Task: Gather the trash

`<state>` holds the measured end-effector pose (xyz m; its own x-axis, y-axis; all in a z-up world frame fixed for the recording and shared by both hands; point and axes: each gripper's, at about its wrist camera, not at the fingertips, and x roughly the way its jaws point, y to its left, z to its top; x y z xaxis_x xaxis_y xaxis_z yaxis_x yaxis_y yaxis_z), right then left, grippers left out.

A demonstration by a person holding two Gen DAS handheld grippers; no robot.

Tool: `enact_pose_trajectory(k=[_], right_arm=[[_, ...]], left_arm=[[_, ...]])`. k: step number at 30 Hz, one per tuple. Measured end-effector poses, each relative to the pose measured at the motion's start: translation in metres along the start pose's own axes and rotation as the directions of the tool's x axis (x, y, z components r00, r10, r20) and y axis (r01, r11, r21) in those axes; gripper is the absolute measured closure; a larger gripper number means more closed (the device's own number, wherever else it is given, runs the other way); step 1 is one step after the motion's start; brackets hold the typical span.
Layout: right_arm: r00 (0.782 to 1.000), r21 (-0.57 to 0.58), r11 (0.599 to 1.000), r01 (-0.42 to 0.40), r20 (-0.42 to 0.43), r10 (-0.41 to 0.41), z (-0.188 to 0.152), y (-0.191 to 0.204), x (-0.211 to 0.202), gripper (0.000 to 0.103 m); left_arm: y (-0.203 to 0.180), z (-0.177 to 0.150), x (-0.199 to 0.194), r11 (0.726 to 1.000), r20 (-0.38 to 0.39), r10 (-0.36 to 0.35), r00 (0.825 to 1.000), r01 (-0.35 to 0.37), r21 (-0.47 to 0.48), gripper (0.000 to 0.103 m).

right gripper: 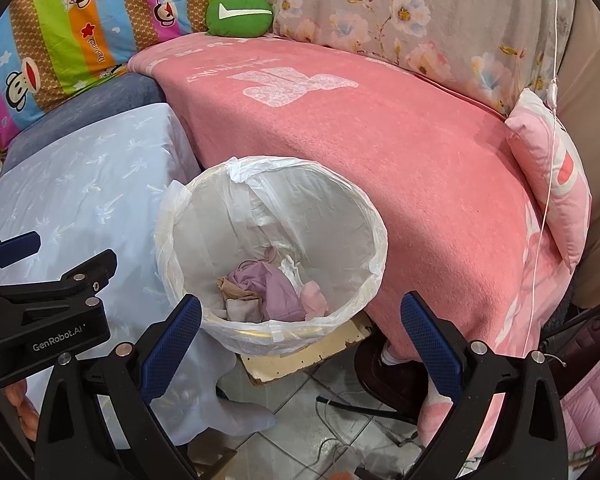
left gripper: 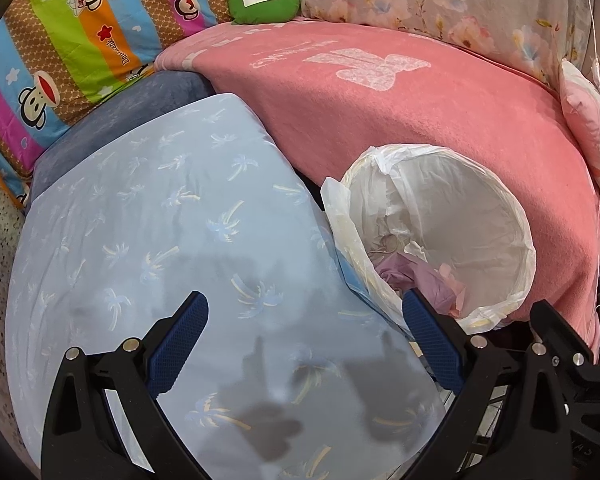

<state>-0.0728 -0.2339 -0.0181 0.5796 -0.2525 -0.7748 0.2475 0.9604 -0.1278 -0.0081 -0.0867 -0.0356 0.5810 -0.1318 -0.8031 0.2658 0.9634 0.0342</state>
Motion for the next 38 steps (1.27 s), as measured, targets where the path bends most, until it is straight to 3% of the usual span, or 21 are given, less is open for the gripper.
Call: enact_pose_trajectory(k=[38], right_arm=[[1.0,0.014,1.0,0.007,0.007,-0.007,0.0028,-0.0024,-0.0039,0.006]], left_arm=[[-0.0052,-0.001,0.0022,0.999,-0.025,-0.033,0.999,0.033,0.009,0.009]])
